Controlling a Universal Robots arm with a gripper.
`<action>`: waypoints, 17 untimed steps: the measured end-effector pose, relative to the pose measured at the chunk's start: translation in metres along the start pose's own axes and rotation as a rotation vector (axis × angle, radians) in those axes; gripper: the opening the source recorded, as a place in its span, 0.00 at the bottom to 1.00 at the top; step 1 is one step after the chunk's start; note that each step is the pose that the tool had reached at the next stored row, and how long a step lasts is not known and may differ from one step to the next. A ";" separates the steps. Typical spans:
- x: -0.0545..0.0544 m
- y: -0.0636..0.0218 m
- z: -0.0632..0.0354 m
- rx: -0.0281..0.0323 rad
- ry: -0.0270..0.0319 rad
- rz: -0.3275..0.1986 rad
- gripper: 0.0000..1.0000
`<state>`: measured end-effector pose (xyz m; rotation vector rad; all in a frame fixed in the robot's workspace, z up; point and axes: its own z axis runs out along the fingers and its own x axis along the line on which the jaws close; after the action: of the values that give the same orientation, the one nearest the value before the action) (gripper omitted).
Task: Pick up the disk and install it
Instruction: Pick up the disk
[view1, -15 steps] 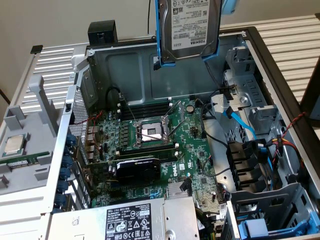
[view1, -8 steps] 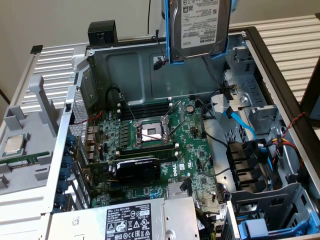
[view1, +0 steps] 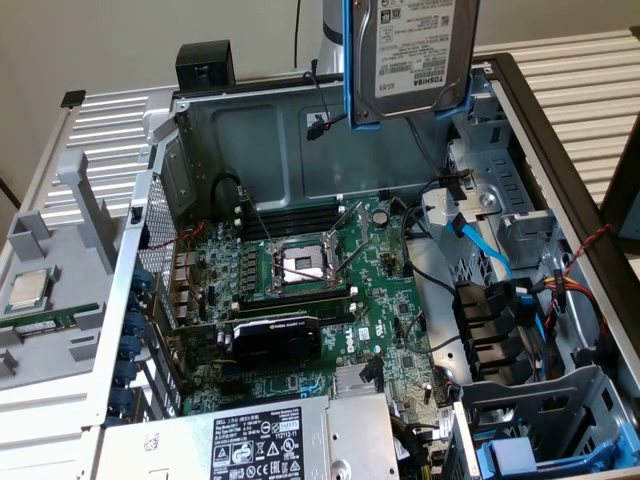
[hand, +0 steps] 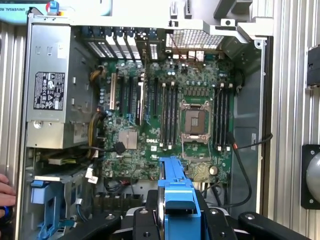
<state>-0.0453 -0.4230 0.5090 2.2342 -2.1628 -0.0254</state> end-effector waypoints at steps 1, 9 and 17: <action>0.003 -0.0002 -0.0002 0.0000 -0.0001 0.000 0.37; 0.017 -0.0026 -0.0148 -0.0005 -0.0001 0.001 0.37; 0.032 -0.0086 -0.0282 -0.0004 -0.0004 0.001 0.37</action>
<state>-0.0347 -0.4544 0.5371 2.2329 -2.1641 -0.0263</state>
